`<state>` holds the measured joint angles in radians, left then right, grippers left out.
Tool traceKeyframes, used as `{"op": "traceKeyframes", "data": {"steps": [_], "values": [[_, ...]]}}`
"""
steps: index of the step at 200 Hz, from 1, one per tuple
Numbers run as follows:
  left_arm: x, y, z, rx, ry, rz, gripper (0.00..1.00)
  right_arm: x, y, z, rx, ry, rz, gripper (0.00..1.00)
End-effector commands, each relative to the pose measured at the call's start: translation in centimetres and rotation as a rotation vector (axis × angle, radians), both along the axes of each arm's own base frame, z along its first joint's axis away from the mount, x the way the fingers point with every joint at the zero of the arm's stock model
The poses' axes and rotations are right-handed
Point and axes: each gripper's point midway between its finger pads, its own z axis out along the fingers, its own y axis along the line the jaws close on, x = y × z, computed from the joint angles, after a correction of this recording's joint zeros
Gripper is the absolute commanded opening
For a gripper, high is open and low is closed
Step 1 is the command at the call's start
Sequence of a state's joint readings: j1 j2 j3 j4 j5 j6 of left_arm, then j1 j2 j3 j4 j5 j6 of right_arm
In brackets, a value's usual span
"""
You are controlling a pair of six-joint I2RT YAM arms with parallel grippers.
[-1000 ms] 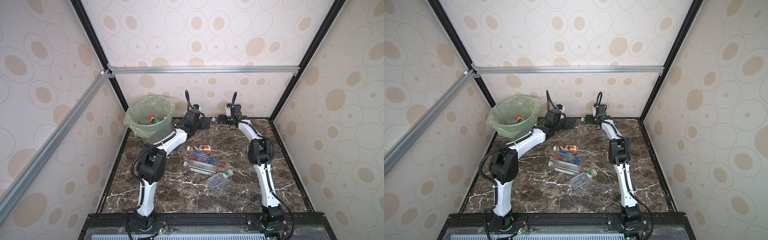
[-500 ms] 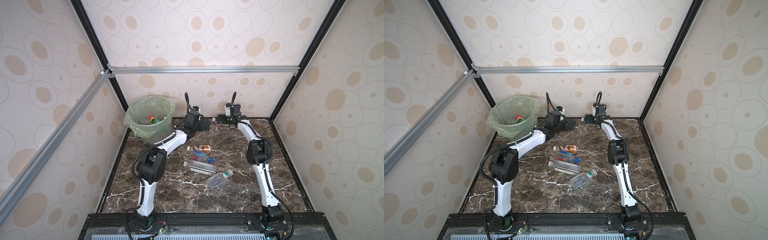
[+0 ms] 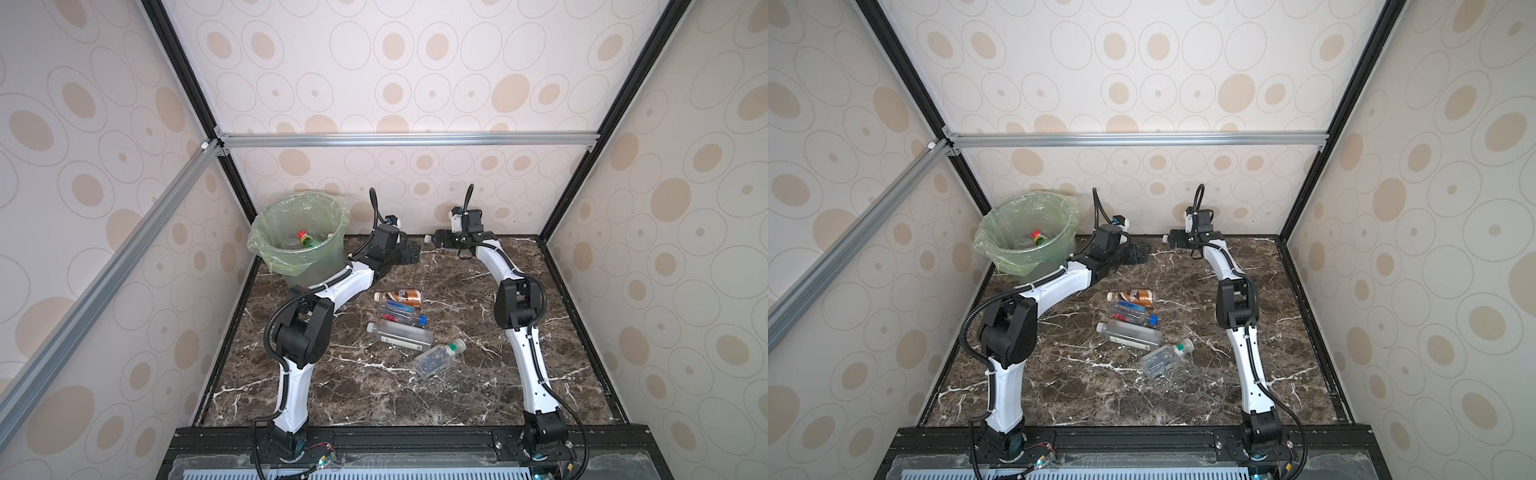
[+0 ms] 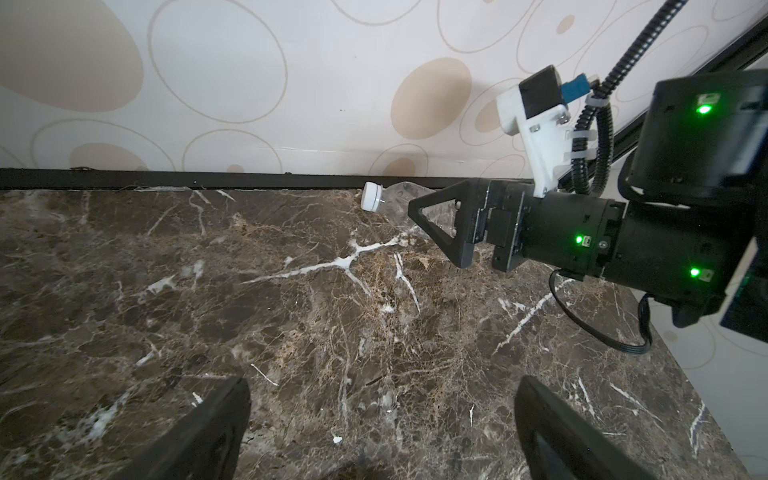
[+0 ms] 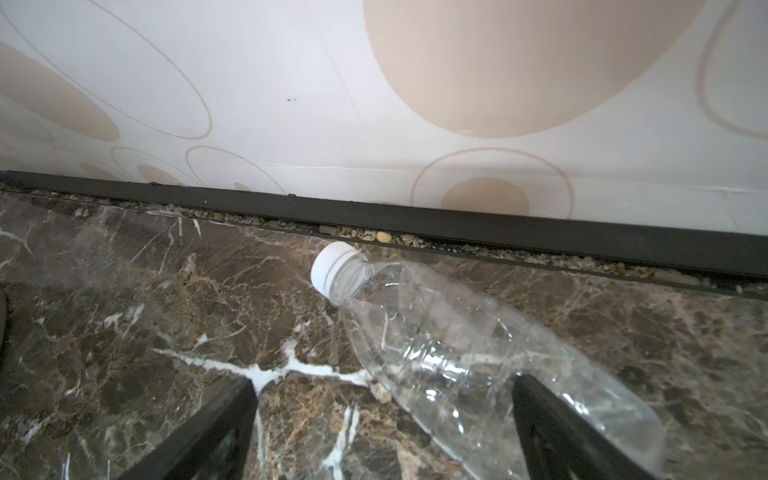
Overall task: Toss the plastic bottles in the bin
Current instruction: 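Lower the right gripper over the clear bottle's body near the wall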
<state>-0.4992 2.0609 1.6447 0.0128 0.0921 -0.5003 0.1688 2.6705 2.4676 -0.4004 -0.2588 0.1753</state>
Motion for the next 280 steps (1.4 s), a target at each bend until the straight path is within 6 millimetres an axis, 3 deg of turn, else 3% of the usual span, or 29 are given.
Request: {"op": "traceKeyframes", "data": {"steps": [1, 63, 104, 195, 280], "values": [[0.3, 0.3, 2.0, -0.036, -0.033, 0.011, 0.99, -1.3, -0.1, 0.5, 0.026, 0.051, 0.001, 0.99], [0.4, 0.3, 1.7, -0.035, -0.031, 0.011, 0.99, -1.7, 0.0, 5.6, 0.035, -0.037, 0.018, 0.99], [0.4, 0.3, 1.4, -0.026, -0.031, 0.012, 0.99, -1.3, -0.6, 7.2, 0.022, -0.073, 0.009, 0.99], [0.8, 0.5, 0.9, -0.007, -0.033, 0.013, 0.99, 1.9, -6.6, 3.4, 0.005, -0.057, -0.111, 0.99], [0.9, 0.4, 0.0, -0.001, -0.021, 0.011, 0.99, 2.5, -6.2, 0.2, 0.067, -0.020, -0.106, 0.99]]}}
